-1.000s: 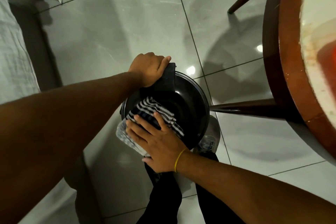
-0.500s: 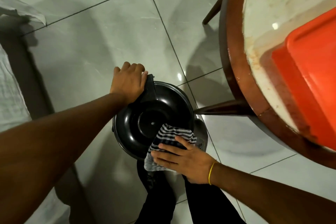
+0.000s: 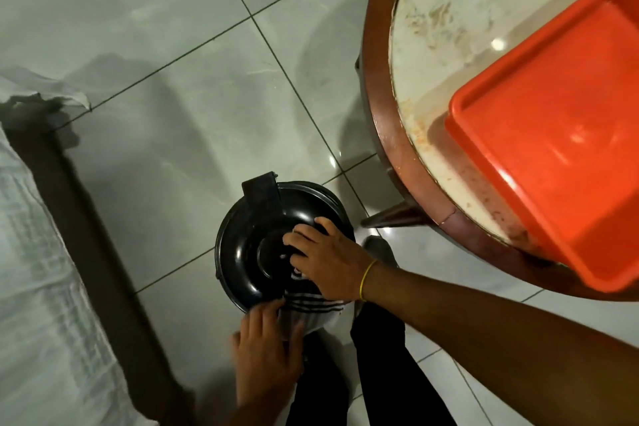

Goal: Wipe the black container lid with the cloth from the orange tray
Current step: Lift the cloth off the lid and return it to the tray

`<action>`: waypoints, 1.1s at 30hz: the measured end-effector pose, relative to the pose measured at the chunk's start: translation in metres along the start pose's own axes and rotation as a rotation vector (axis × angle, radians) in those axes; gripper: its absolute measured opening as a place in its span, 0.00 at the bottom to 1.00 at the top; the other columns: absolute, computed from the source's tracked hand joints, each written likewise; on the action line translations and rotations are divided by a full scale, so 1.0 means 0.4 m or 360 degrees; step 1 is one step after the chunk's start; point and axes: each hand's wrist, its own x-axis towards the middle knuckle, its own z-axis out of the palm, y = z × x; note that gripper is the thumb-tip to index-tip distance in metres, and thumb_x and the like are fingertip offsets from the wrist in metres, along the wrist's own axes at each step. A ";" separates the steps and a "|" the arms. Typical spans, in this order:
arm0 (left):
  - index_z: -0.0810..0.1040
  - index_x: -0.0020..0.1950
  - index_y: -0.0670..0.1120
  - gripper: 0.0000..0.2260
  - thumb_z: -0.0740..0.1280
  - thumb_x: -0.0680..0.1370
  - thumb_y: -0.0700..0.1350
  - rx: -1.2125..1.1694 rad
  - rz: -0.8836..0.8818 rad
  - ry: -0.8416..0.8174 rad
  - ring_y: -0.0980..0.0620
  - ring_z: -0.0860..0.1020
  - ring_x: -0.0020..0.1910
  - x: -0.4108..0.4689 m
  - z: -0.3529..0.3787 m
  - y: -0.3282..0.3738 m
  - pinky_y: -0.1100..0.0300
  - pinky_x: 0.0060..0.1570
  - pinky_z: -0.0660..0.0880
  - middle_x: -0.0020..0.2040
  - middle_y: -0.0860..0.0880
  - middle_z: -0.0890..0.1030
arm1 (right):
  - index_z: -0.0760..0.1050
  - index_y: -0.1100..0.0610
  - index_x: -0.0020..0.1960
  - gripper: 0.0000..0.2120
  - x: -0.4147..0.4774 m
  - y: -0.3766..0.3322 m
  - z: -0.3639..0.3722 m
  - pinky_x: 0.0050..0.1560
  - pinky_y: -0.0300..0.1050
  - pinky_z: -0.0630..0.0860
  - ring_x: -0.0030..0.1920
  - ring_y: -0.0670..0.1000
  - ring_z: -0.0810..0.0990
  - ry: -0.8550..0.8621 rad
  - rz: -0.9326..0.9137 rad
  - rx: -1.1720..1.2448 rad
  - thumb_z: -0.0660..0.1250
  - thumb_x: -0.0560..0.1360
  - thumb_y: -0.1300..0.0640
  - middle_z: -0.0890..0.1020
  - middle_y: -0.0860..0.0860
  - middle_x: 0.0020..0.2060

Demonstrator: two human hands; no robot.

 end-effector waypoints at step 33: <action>0.80 0.60 0.52 0.10 0.73 0.80 0.49 0.0197 0.1798 -0.0600 0.54 0.84 0.45 0.434 -0.606 1.044 0.57 0.43 0.82 0.51 0.51 0.87 | 0.82 0.50 0.53 0.09 -0.670 0.212 -0.628 0.47 0.50 0.81 0.44 0.53 0.85 0.1239 0.2213 0.1117 0.76 0.78 0.62 0.86 0.51 0.42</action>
